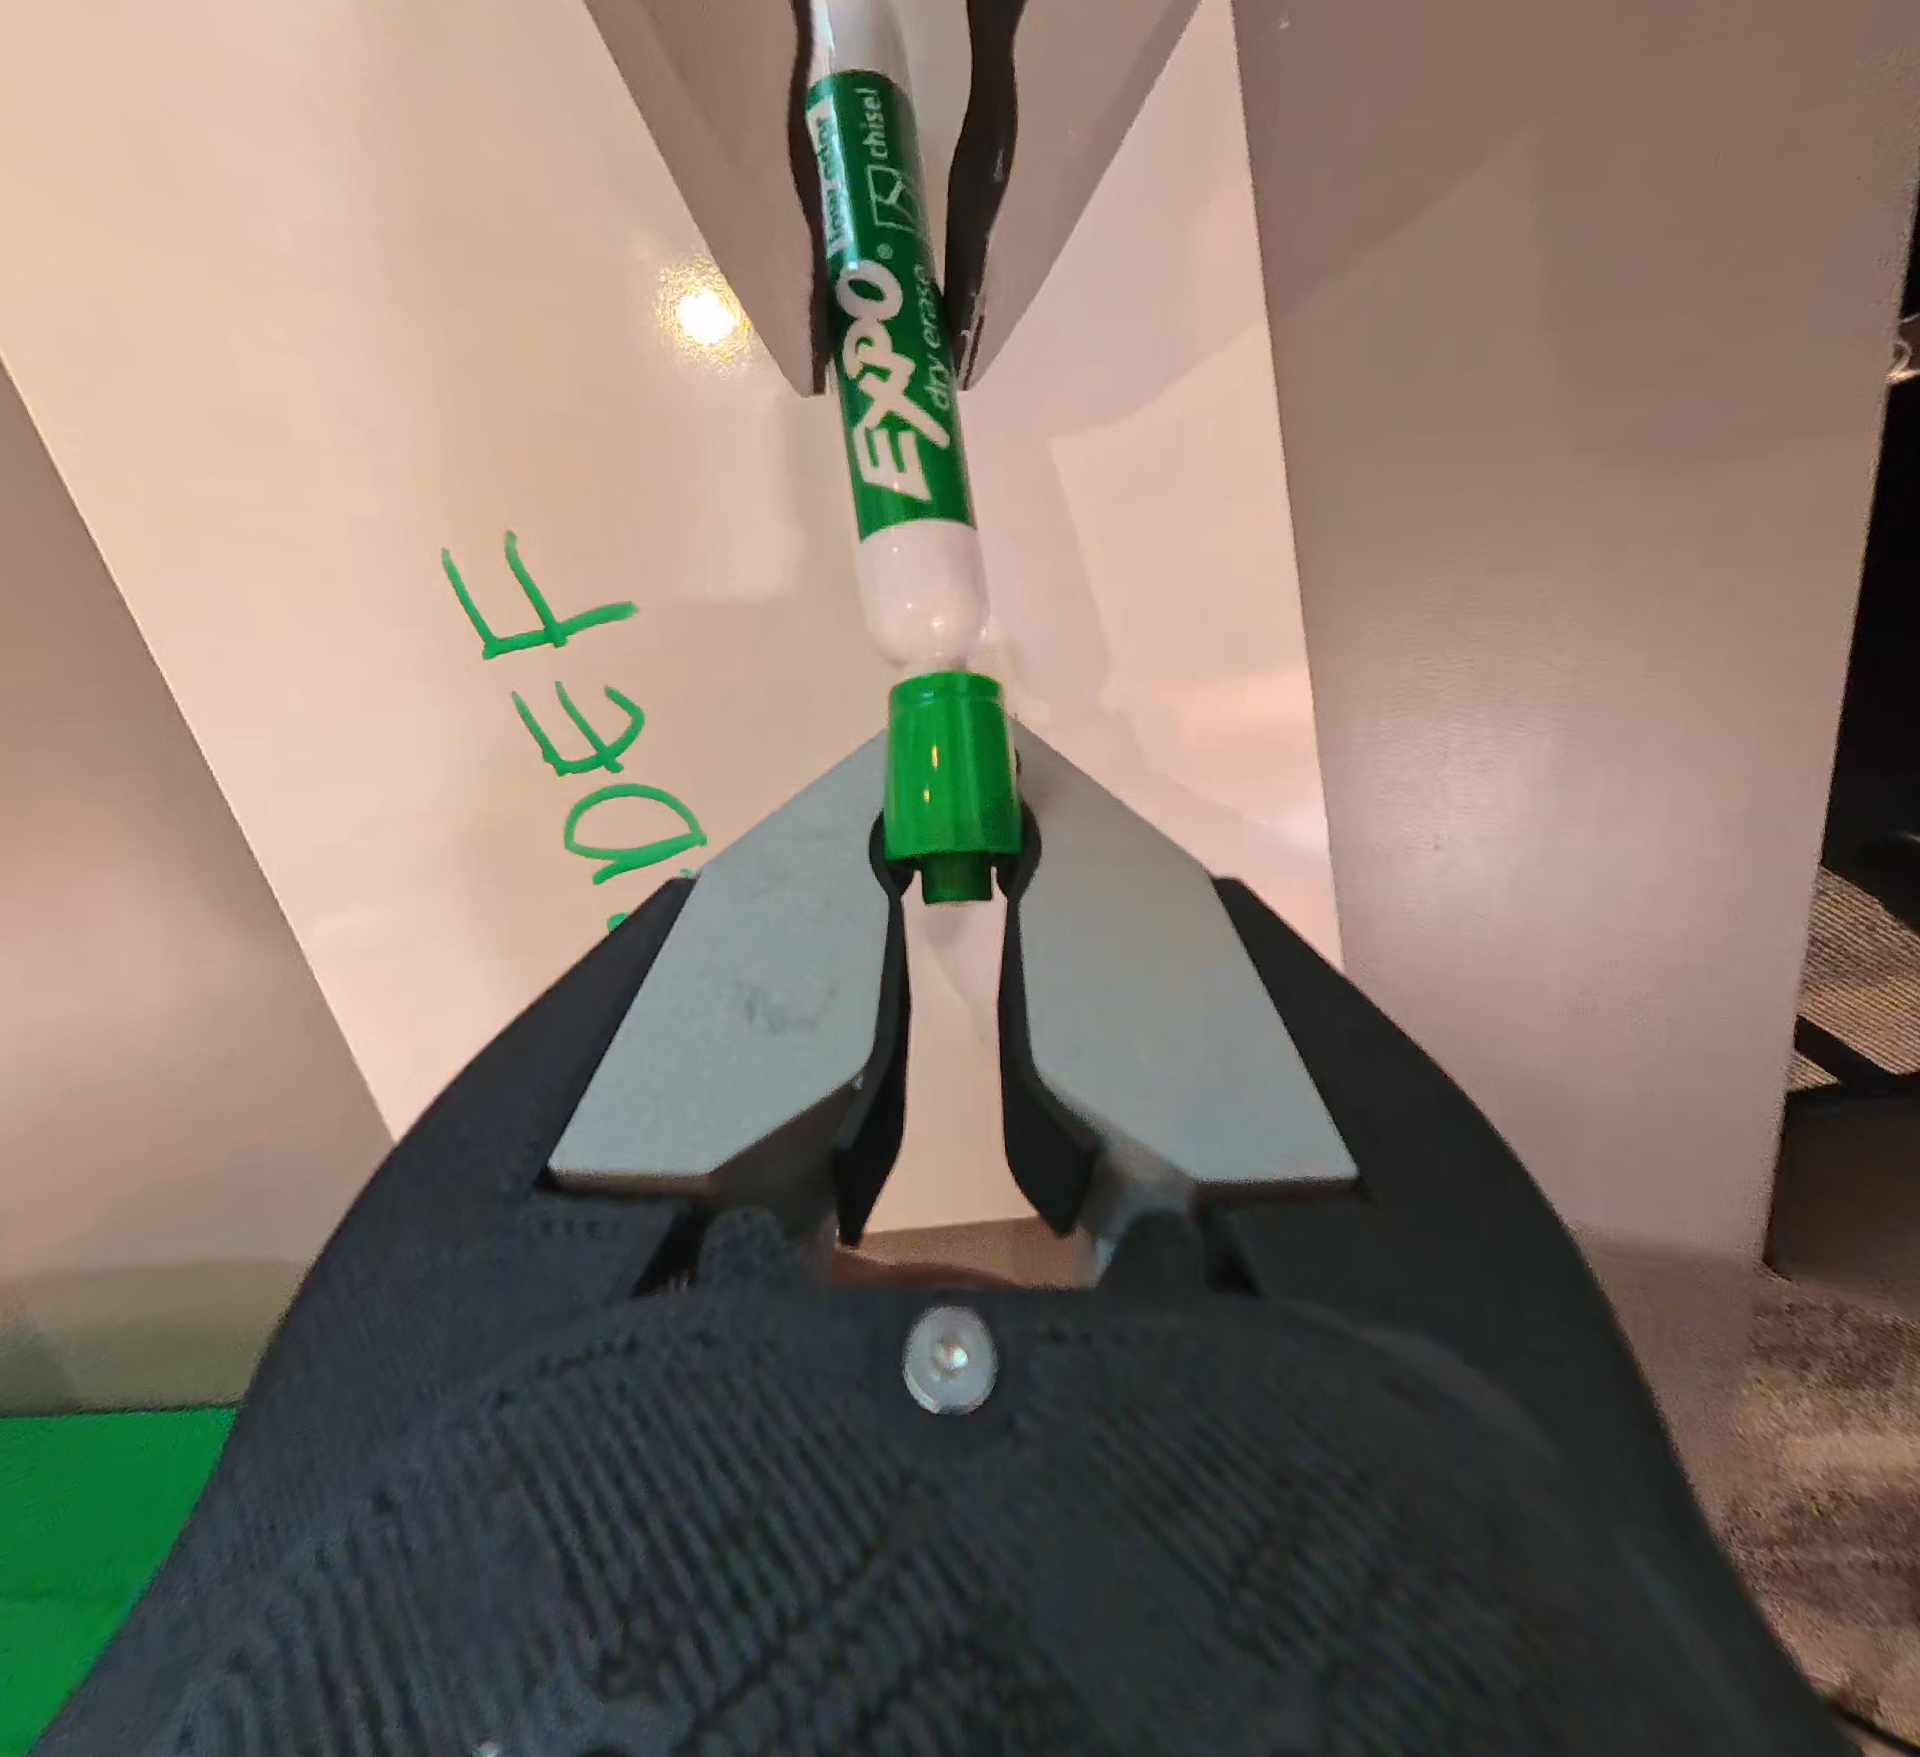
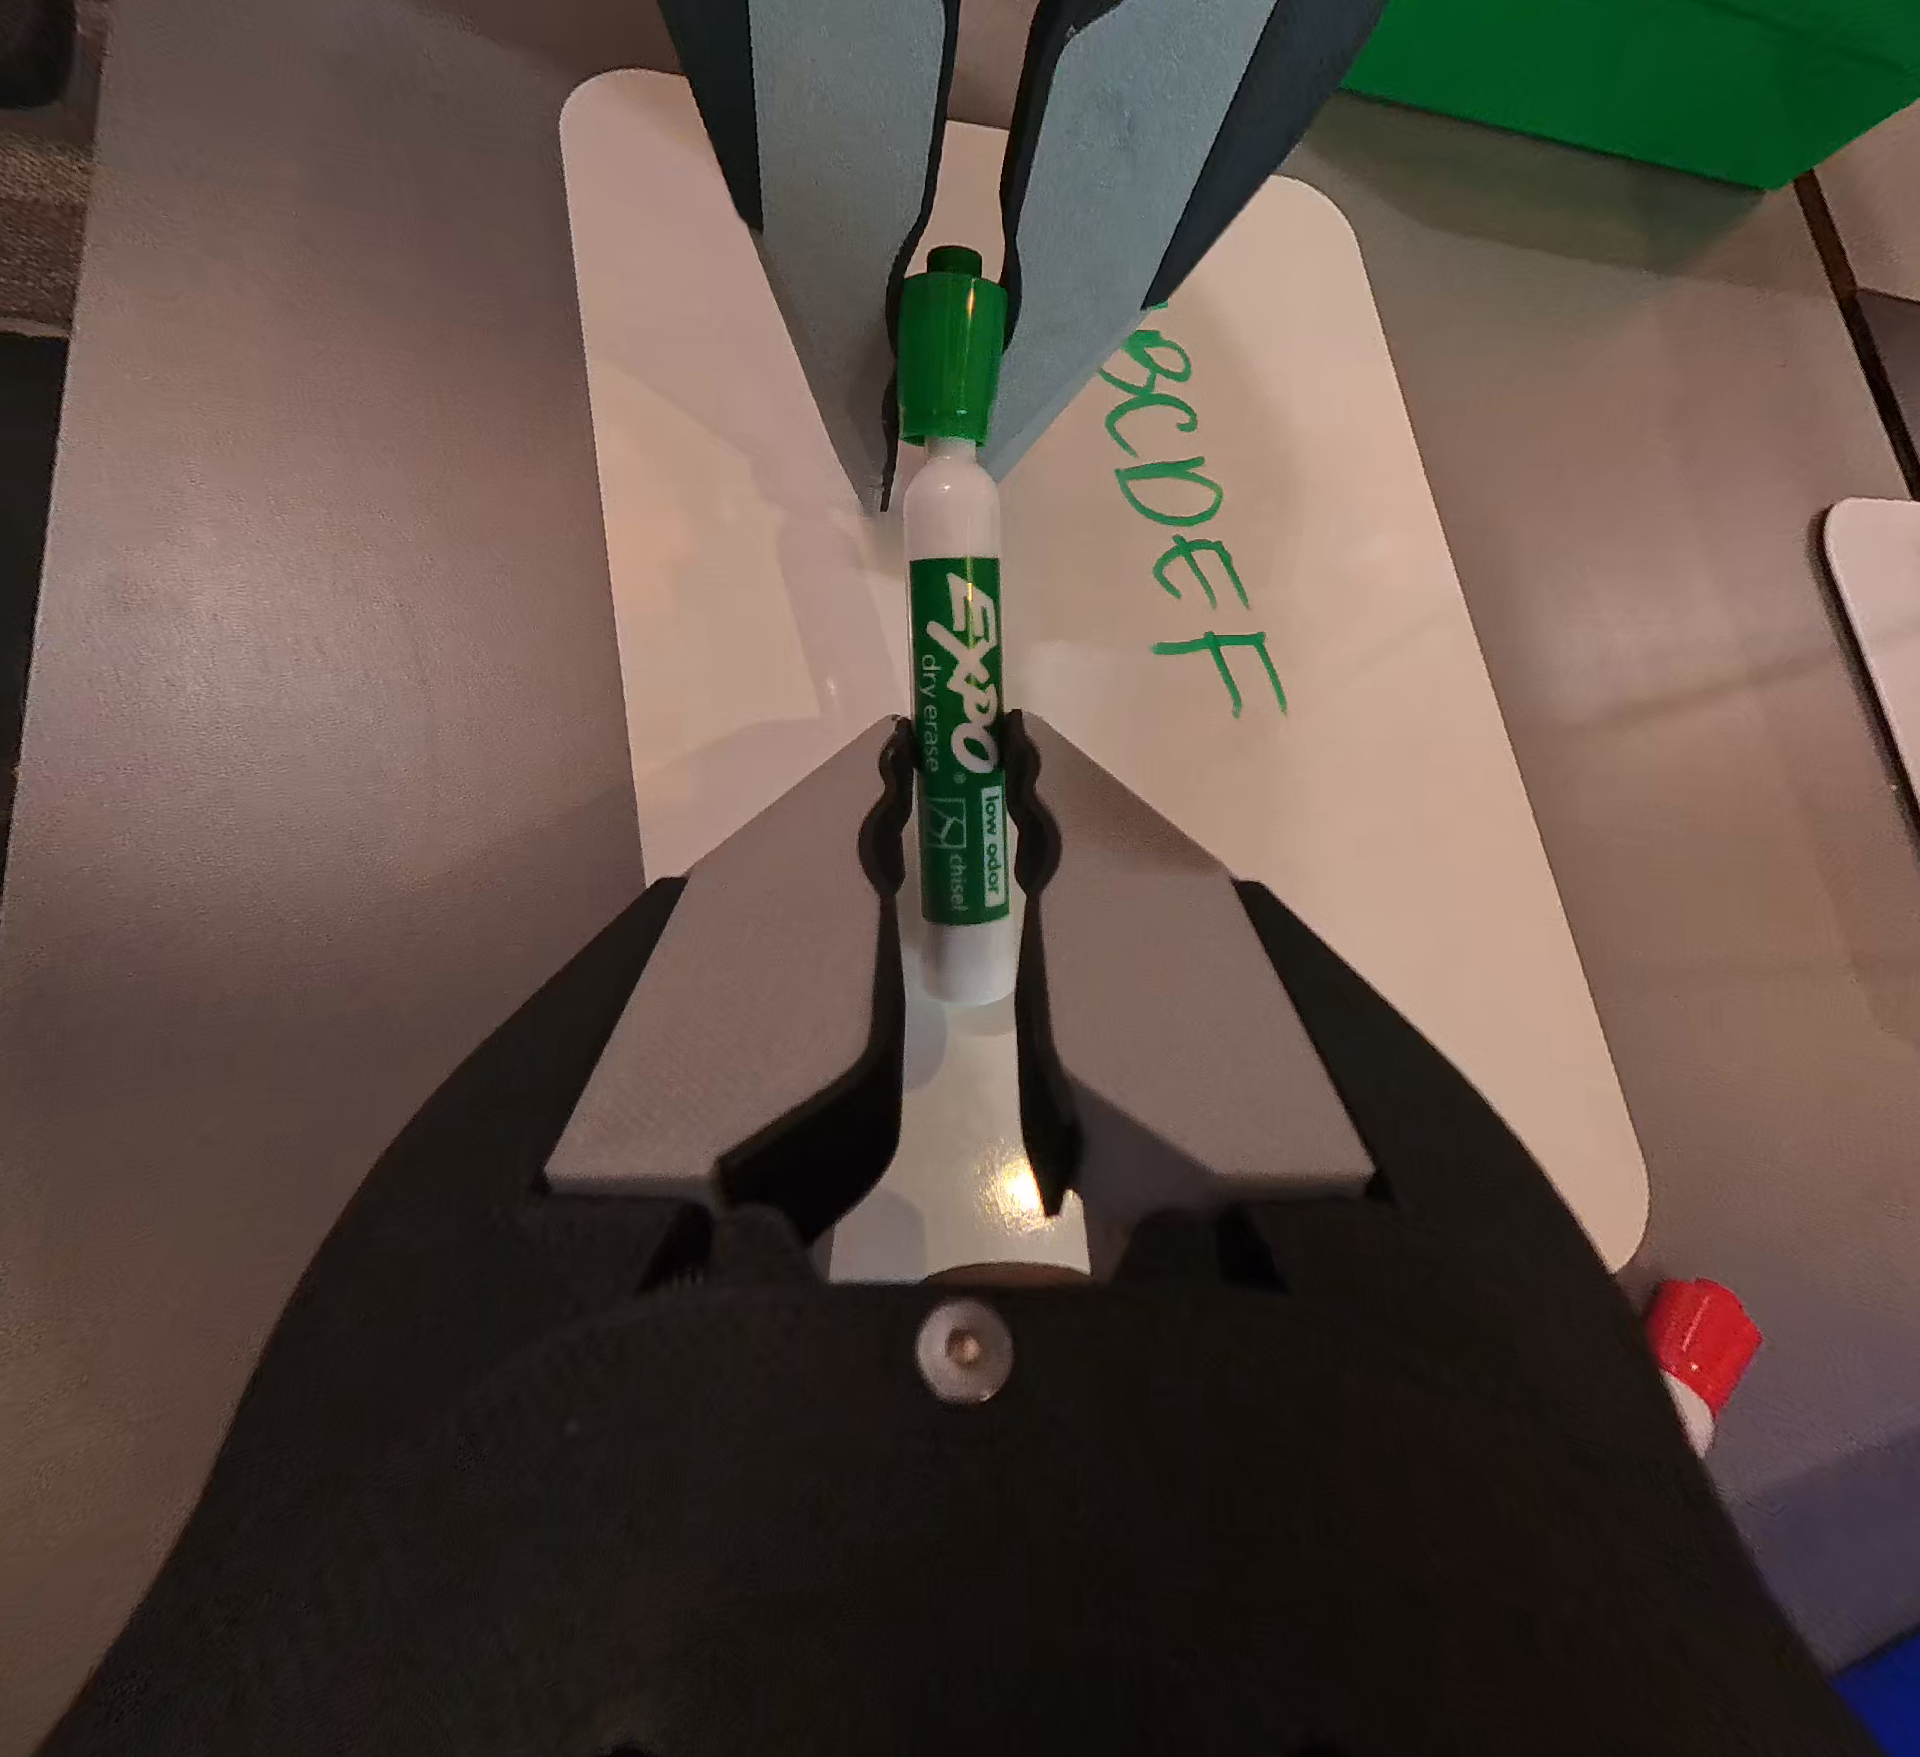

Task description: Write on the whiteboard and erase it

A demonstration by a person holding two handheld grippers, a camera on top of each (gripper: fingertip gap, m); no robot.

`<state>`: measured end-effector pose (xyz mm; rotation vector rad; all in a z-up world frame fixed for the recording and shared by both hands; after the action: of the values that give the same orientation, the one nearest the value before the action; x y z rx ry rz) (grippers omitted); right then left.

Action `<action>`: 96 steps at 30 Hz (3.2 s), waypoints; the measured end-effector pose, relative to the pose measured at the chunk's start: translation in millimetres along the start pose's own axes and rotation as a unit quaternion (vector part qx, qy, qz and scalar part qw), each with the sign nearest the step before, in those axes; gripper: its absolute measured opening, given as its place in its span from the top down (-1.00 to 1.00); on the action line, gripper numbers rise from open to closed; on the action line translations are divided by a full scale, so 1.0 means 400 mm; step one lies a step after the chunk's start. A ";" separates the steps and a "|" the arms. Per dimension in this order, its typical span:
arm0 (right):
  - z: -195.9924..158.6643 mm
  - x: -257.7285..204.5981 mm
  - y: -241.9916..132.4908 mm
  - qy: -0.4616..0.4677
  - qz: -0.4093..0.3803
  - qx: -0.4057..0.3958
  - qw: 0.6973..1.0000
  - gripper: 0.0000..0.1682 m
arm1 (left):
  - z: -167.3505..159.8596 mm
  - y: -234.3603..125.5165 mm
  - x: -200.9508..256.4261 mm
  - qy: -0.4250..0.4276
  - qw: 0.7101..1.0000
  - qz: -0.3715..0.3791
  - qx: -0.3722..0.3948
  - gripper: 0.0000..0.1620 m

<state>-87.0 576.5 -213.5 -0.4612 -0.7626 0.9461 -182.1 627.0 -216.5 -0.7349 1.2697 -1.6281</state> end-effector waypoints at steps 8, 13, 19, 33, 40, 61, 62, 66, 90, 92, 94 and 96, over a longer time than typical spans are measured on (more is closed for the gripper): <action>-0.015 0.010 -0.008 0.029 0.006 0.017 0.999 0.84 | 0.015 0.006 -0.028 -0.053 0.997 0.053 -0.030 0.90; -0.027 0.007 -0.014 0.034 0.014 0.048 0.998 0.84 | 0.024 0.009 -0.024 -0.060 0.997 0.039 -0.014 0.91; -0.031 0.005 -0.017 0.035 0.014 0.061 0.997 0.84 | 0.029 0.010 -0.018 -0.030 0.999 0.021 -0.023 0.91; -0.039 0.013 -0.020 0.047 0.017 0.075 0.996 0.85 | 0.054 0.018 -0.016 -0.042 0.998 0.020 -0.046 0.92; -0.034 0.013 0.004 0.058 0.014 0.049 0.997 0.80 | 0.062 0.021 -0.021 -0.037 0.998 0.016 -0.041 0.89; -0.036 0.075 -0.081 0.155 -0.027 0.130 0.979 0.83 | 0.026 -0.075 -0.028 -0.163 0.941 0.093 0.280 0.67; -0.034 0.089 -0.103 0.163 -0.045 0.146 0.975 0.83 | 0.021 -0.088 -0.042 -0.184 0.926 0.104 0.314 0.67; -0.033 0.166 -0.238 0.207 -0.154 0.212 0.943 0.83 | 0.001 -0.125 -0.092 -0.244 0.858 0.134 0.432 0.70; -0.703 0.610 -0.328 0.577 -0.216 -0.264 0.742 0.65 | -0.032 -0.067 -0.106 -0.276 0.852 0.137 0.422 0.75; -0.689 0.622 -0.342 0.551 -0.238 -0.269 0.753 0.68 | -0.031 -0.064 -0.106 -0.274 0.855 0.138 0.419 0.75; -0.656 0.626 -0.355 0.532 -0.241 -0.262 0.768 0.64 | -0.031 -0.066 -0.105 -0.274 0.854 0.139 0.420 0.75; -0.621 0.624 -0.379 0.507 -0.257 -0.258 0.781 0.65 | -0.033 -0.067 -0.105 -0.275 0.853 0.139 0.421 0.75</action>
<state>273.5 703.7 -183.2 -1.0603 -0.0894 -0.1280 -184.6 671.9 -191.5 -0.3760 0.1681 -1.3870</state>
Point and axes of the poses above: each gripper's, where its closed fingertips meet, y out along the fingers, z out of its top, x = y × z across the jaws, the point moved 6 cm from there along -y, back along the fingers, and after that the axes turned 7 degrees about -y, right-handed, at the moved point
